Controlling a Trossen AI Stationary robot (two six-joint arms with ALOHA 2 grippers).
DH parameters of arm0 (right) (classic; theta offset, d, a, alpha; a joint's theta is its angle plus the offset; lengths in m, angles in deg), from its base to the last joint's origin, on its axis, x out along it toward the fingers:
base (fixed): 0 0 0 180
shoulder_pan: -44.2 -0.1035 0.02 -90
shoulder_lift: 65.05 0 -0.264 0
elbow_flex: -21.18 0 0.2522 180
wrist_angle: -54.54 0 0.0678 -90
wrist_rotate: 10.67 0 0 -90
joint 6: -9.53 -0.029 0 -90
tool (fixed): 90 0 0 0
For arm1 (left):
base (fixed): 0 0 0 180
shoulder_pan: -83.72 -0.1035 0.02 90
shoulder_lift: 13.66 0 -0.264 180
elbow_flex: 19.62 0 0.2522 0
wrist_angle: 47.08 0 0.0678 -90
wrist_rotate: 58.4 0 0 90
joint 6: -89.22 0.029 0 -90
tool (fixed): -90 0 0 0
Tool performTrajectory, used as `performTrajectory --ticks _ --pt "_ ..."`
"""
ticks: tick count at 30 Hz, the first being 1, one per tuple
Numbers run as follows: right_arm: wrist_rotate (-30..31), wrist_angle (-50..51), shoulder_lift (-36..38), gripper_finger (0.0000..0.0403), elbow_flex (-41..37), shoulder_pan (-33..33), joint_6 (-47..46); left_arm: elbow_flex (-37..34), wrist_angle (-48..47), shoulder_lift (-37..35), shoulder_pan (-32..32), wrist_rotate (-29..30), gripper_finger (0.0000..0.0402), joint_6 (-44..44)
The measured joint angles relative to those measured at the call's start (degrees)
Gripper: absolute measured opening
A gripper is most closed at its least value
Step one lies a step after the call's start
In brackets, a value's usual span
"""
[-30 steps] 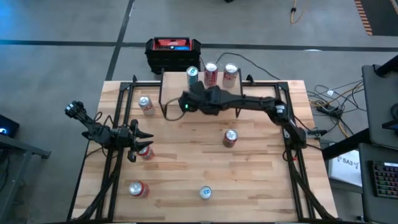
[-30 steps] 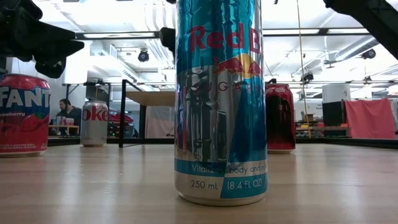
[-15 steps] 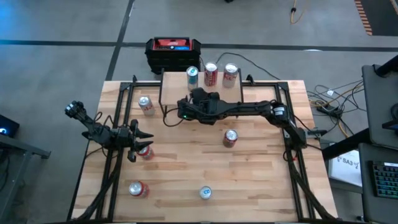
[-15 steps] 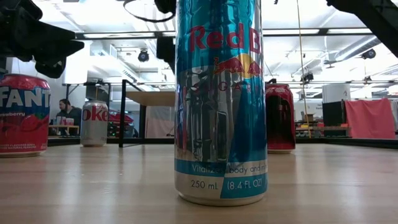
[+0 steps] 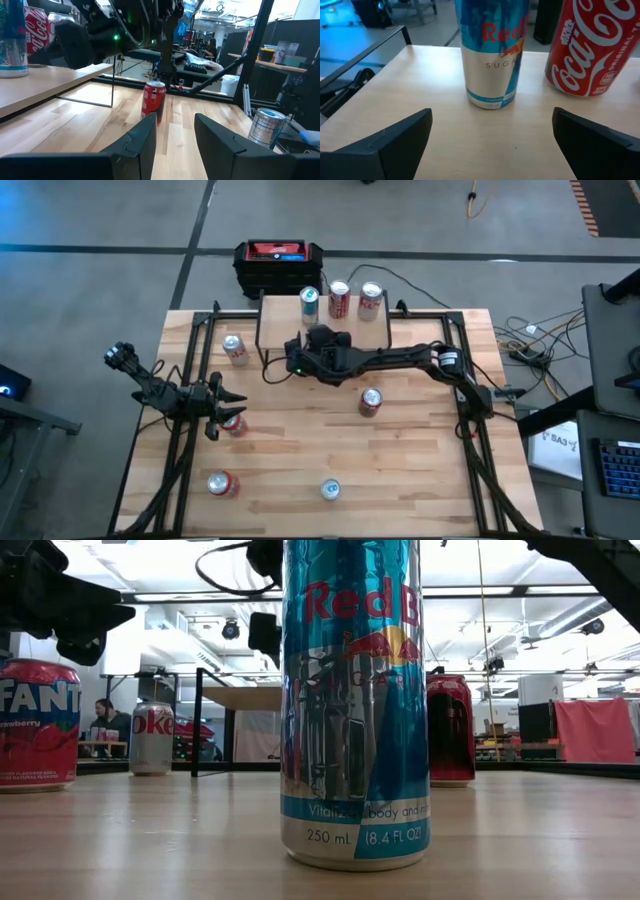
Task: Place canned beverage on shelf
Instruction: Put the top blue soda can on the shelf
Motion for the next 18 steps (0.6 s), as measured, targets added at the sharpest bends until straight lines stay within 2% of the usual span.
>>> performTrajectory --ticks 6,18 --pt "2.12 -5.6 0.0 0.0388 -2.34 0.08 0.73 0.01 0.01 -0.02 0.0 0.01 0.0118 -0.01" --pt "2.11 -11.83 0.0 0.0388 -3.83 2.48 5.21 0.02 0.0 -0.02 0.02 0.02 0.0118 -0.02"
